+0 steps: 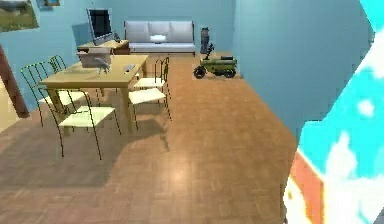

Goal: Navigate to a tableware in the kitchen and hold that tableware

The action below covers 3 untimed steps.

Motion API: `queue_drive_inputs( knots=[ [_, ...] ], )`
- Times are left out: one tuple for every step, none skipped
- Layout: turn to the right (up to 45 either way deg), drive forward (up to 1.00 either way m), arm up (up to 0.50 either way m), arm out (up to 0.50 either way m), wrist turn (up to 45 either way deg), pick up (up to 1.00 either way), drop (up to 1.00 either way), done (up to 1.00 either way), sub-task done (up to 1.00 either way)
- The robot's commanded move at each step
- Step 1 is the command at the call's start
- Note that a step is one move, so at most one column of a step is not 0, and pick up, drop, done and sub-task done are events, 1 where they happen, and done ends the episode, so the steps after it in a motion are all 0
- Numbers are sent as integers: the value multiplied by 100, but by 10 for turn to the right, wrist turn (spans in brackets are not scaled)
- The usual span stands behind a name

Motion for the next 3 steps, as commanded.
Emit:
queue_drive_inputs(
  knots=[
    [0, 45, 0, 0, 0, 0, 0, 0, 0],
    [-450, 0, 0, 0, 0, 0, 0, 0, 0],
    [-90, 0, 0, 0, 0, 0, 0, 0, 0]
  ],
)
